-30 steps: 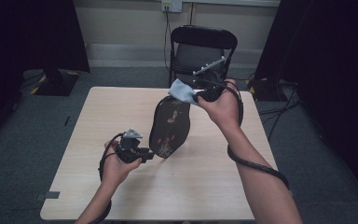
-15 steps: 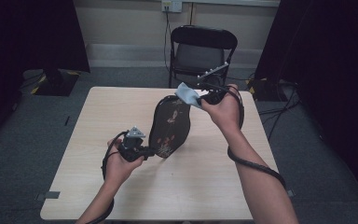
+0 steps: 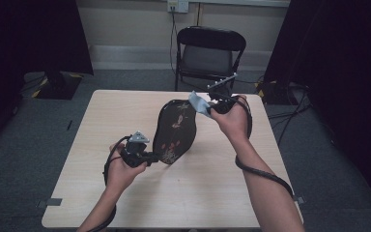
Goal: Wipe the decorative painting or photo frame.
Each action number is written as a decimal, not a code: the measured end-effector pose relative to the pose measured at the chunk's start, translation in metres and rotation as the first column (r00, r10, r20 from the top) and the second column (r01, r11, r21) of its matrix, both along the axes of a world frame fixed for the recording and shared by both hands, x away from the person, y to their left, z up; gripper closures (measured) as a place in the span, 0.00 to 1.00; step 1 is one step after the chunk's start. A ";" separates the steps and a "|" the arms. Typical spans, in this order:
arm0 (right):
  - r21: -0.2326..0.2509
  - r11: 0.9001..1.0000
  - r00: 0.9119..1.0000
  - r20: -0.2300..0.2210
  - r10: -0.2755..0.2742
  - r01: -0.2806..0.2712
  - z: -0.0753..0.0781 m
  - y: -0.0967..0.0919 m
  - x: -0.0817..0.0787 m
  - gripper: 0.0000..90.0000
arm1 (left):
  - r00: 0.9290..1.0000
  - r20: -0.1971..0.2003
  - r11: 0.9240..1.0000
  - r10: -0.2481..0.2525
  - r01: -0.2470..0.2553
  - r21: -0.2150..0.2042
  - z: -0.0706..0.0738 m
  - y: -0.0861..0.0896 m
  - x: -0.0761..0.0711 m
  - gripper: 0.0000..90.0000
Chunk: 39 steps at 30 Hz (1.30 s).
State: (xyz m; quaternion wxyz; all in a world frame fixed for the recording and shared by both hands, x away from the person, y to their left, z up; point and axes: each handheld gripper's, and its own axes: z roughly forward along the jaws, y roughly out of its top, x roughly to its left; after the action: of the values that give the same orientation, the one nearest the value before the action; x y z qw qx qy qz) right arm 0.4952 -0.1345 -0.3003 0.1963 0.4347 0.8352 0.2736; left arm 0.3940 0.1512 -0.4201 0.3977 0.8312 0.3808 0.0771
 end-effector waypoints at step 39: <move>-0.015 1.000 0.994 -0.110 0.009 -0.010 -0.089 0.008 -0.003 0.91 | 1.000 0.006 1.000 -0.016 0.016 0.003 0.000 0.003 0.000 0.87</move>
State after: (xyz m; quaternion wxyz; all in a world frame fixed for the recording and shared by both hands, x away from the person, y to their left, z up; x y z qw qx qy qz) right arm 0.4926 -0.1262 -0.3889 0.1520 0.4437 0.8488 0.2439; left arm 0.3936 0.1546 -0.4203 0.3981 0.8346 0.3728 0.0772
